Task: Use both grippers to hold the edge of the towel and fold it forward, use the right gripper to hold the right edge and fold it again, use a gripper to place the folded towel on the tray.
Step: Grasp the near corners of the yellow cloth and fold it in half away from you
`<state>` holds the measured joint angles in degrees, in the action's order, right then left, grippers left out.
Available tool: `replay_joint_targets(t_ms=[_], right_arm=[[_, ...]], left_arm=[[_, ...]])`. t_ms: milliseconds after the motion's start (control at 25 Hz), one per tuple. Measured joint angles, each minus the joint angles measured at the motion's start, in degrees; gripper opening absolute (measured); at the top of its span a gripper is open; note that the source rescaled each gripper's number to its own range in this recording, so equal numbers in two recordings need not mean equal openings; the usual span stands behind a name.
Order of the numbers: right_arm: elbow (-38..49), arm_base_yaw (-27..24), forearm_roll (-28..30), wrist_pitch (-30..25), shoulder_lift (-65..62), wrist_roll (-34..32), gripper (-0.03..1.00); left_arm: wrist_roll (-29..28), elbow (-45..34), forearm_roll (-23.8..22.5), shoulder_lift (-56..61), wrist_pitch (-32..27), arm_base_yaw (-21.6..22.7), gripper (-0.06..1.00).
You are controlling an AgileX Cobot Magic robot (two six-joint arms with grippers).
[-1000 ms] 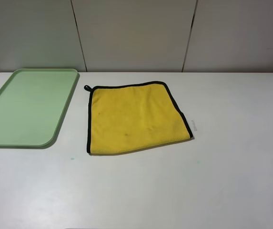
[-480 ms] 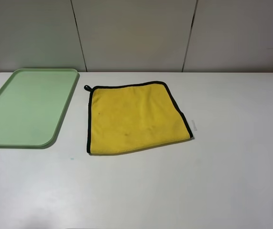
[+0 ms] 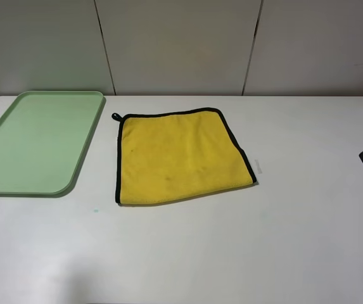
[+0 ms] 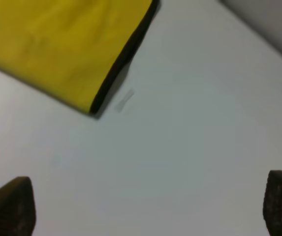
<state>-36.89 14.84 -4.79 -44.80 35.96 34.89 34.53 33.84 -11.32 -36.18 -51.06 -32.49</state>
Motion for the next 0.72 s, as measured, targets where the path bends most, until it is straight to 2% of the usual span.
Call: replay_joint_targets(t_ms=[240, 400, 520, 720], right_arm=[[0.0, 0.0, -4.6, 0.6, 0.0, 0.7, 1.00], [0.0, 0.0, -5.9, -1.2, 0.0, 0.9, 1.00], [0.0, 0.0, -5.9, -3.0, 0.0, 2.4, 1.00], [0.0, 0.0, -5.9, -2.5, 0.0, 10.2, 1.00]], left_arm=[[-0.8, 0.0, -10.9, -4.0, 4.9, -7.2, 0.99], [-0.9, 0.0, -13.9, -7.6, 9.6, -7.8, 0.99], [-0.9, 0.0, -14.5, -11.8, 11.8, -7.8, 0.98], [-0.9, 0.0, -16.0, -20.7, 15.7, -8.0, 0.98]])
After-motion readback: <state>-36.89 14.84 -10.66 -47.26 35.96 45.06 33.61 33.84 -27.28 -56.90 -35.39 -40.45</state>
